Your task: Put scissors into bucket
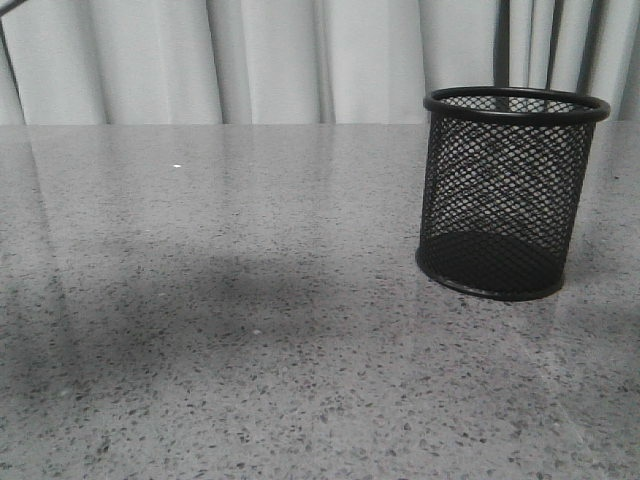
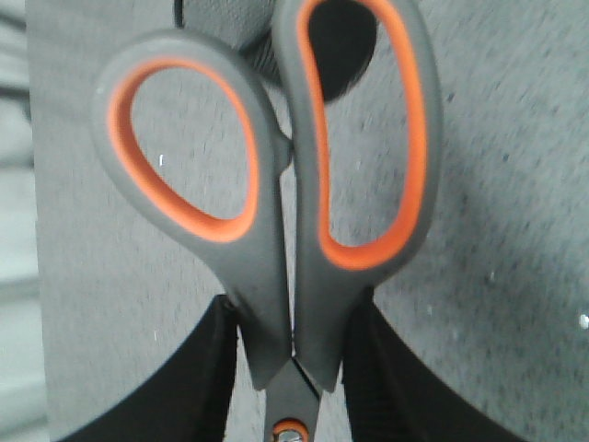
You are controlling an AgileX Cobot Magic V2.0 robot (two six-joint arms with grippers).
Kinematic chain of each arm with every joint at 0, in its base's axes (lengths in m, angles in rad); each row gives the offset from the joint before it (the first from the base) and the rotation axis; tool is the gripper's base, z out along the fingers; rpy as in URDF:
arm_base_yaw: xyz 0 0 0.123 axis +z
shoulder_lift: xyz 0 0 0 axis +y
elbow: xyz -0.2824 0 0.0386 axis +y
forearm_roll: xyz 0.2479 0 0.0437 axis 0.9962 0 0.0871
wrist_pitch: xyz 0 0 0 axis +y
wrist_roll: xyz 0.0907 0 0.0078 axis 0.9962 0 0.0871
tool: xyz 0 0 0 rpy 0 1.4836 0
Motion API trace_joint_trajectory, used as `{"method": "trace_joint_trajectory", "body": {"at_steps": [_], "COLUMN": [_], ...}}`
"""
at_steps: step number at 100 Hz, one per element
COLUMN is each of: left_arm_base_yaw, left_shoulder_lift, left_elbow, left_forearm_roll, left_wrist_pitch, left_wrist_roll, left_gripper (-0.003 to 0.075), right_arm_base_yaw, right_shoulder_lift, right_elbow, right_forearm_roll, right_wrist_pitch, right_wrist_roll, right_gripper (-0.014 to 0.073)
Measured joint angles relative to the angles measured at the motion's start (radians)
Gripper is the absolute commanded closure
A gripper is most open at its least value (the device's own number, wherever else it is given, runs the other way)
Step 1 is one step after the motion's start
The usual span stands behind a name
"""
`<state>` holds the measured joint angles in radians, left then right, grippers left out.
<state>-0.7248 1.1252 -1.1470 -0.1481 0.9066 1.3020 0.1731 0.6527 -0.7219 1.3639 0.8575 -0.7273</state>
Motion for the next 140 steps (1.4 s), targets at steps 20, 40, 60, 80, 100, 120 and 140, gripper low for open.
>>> {"method": "trace_joint_trajectory", "body": {"at_steps": [20, 40, 60, 80, 100, 120, 140], "left_arm_base_yaw": [-0.088, -0.097, -0.110, -0.132, -0.132, -0.132, -0.132], "left_shoulder_lift": [0.002, 0.052, 0.114, 0.123, 0.123, 0.095, 0.017], "left_elbow": [-0.030, -0.099, -0.170, -0.185, -0.185, -0.187, -0.187], "left_forearm_roll": [-0.002, -0.002, -0.014, -0.016, -0.014, -0.007, -0.054], "left_wrist_pitch": [-0.118, -0.139, -0.104, -0.094, -0.058, -0.066, -0.150], "left_wrist_roll": [-0.038, -0.045, -0.047, -0.049, -0.051, -0.054, -0.052], "left_gripper": [0.0677, 0.0677, 0.0677, 0.0677, 0.0677, 0.0496, 0.0376], "right_arm_base_yaw": [0.000, 0.046, 0.154, 0.230, 0.238, 0.238, 0.238], "right_shoulder_lift": [0.121, 0.170, 0.223, 0.303, 0.363, 0.384, 0.384], "right_elbow": [-0.073, -0.111, -0.128, -0.128, -0.133, -0.173, -0.241], "right_forearm_roll": [-0.027, -0.065, -0.114, -0.092, 0.025, 0.019, -0.014], "right_wrist_pitch": [0.064, 0.053, -0.067, -0.194, -0.217, -0.199, -0.183], "right_wrist_roll": [0.000, -0.002, -0.002, -0.002, -0.026, -0.059, -0.061], "right_gripper": [0.0095, 0.0095, 0.0095, 0.0147, 0.0660, 0.0655, 0.0655]}}
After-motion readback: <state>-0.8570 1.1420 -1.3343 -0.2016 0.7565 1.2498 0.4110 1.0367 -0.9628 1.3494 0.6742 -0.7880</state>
